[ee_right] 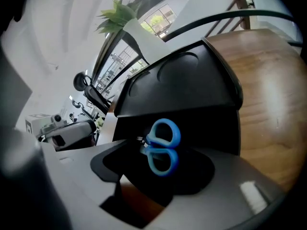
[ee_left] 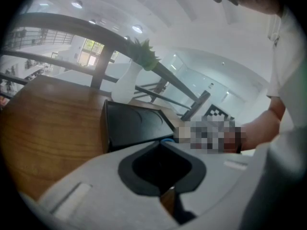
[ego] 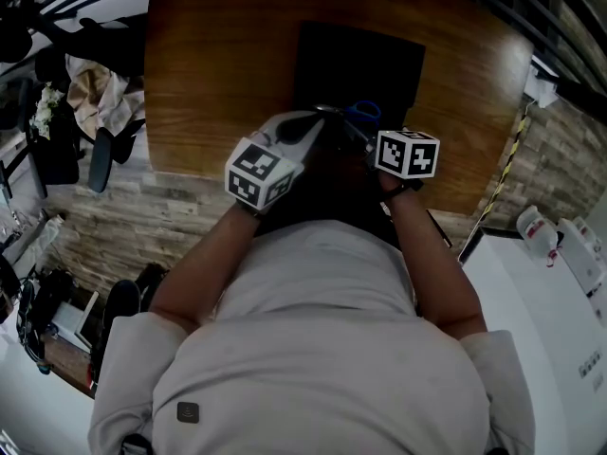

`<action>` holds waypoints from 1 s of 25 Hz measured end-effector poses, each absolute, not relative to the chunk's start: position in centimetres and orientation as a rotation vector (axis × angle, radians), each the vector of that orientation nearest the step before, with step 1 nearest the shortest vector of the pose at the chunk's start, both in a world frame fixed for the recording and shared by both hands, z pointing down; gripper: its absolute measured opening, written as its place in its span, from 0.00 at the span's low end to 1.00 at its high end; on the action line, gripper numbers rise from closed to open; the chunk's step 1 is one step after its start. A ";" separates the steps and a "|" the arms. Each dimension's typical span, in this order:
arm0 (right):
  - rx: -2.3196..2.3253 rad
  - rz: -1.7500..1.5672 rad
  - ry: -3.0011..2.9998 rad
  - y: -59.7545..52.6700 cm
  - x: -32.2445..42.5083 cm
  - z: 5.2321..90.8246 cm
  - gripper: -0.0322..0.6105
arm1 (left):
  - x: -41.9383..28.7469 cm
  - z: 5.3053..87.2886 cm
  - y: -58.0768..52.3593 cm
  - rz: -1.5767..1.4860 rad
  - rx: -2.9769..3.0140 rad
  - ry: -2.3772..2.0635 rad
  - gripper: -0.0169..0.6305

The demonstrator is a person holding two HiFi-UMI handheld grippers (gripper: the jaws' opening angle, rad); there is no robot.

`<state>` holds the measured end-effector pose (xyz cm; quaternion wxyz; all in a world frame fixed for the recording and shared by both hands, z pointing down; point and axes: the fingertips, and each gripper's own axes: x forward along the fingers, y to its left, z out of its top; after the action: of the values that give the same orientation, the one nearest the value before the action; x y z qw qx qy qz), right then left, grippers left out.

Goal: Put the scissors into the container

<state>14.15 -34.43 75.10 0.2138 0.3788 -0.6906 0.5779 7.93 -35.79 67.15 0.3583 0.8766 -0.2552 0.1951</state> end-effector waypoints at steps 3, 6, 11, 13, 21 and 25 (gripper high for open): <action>1.043 1.504 -1.929 -34.2 14.1 75.1 0.46 | 8.0 67.0 -35.8 0.501 2.269 -0.661 0.03; 1.047 1.462 -1.927 -34.1 14.3 75.0 0.47 | 8.0 66.9 -35.9 0.499 2.275 -0.660 0.03; 1.064 1.440 -1.914 -34.0 15.3 74.5 0.48 | 8.3 66.4 -35.7 0.500 2.283 -0.650 0.03; 1.073 1.437 -1.916 -33.8 15.9 74.1 0.48 | 8.7 66.0 -35.4 0.499 2.288 -0.647 0.03; 1.075 1.430 -1.940 -33.4 16.8 72.7 0.48 | 8.5 65.2 -34.6 0.490 2.293 -0.673 0.03; 1.086 1.398 -1.961 -33.1 17.5 71.5 0.48 | 8.9 64.0 -34.3 0.488 2.312 -0.685 0.03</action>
<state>17.46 -33.11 71.50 0.2472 0.3982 -0.7193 0.5127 8.89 -34.32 64.02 0.3342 0.8857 -0.2626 0.1871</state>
